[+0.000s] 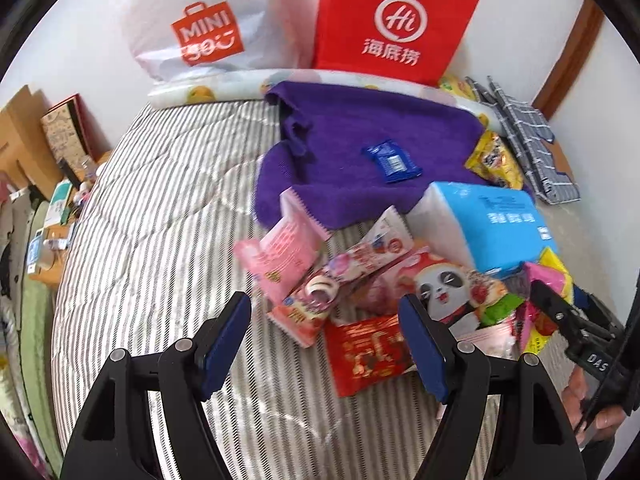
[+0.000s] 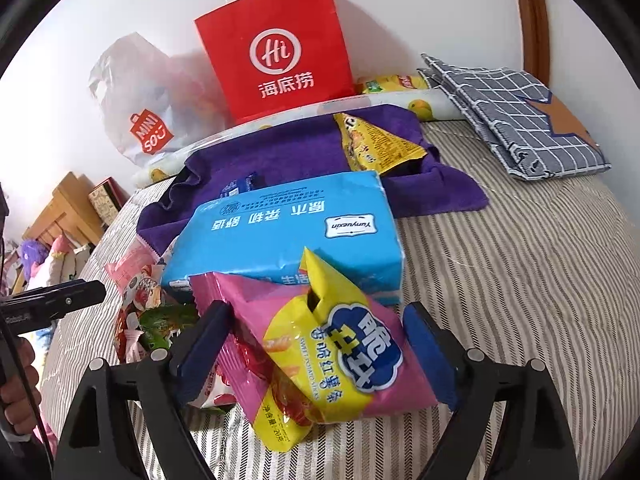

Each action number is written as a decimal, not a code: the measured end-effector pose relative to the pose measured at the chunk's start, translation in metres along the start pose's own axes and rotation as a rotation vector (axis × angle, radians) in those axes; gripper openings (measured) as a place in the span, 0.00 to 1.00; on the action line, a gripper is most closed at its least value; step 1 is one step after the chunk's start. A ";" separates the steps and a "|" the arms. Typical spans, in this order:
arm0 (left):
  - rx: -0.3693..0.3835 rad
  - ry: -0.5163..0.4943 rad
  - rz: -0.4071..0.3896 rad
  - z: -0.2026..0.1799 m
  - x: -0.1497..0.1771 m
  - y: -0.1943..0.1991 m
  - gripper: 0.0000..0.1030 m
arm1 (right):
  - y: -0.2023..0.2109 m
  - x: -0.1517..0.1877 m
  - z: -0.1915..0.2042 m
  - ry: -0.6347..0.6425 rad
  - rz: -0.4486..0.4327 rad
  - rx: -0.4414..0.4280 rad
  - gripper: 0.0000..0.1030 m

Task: Organize snacks
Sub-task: 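Grasp the pink-and-yellow snack bag with the right tool and lift it, then close the left tool on the pink wrapped snack packet while the right tool holds its bag lifted, then carry both held snacks over the purple towel, then lower both snacks onto the purple towel and open both tools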

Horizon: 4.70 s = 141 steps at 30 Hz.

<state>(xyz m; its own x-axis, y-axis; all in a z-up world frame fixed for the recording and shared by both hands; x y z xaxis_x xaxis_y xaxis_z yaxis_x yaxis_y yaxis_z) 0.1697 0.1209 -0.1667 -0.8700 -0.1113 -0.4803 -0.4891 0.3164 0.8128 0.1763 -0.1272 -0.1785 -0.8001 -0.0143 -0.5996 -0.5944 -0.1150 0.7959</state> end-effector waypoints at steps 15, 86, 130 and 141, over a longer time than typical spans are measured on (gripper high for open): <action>-0.042 0.045 -0.044 0.009 -0.002 -0.012 0.73 | 0.042 0.011 -0.043 -0.032 -0.040 -0.046 0.63; 0.204 -0.123 -0.097 -0.104 -0.021 0.003 0.28 | 0.086 -0.051 -0.039 0.006 -0.099 0.053 0.51; 0.115 0.025 -0.135 -0.006 -0.130 -0.071 0.28 | -0.069 -0.148 0.012 0.080 -0.123 -0.031 0.51; 0.089 -0.011 -0.099 -0.015 -0.125 -0.087 0.28 | -0.077 -0.139 0.013 0.122 -0.110 -0.012 0.51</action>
<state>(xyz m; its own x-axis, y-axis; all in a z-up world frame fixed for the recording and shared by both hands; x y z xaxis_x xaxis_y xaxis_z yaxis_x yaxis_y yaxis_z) 0.3198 0.0930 -0.1726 -0.8170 -0.1362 -0.5603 -0.5645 0.3872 0.7290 0.3318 -0.1037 -0.1551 -0.7140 -0.1218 -0.6895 -0.6763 -0.1346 0.7242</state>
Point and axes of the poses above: each gripper's, at about its wrist camera, not at the fingertips, and y roughly against the way its jaws point, z to its left, x to its underside, the point moved 1 cm from there along -y, roughly the way its jaws point, and after that the axes turned 14 degrees about x, right-handed, at the moved point
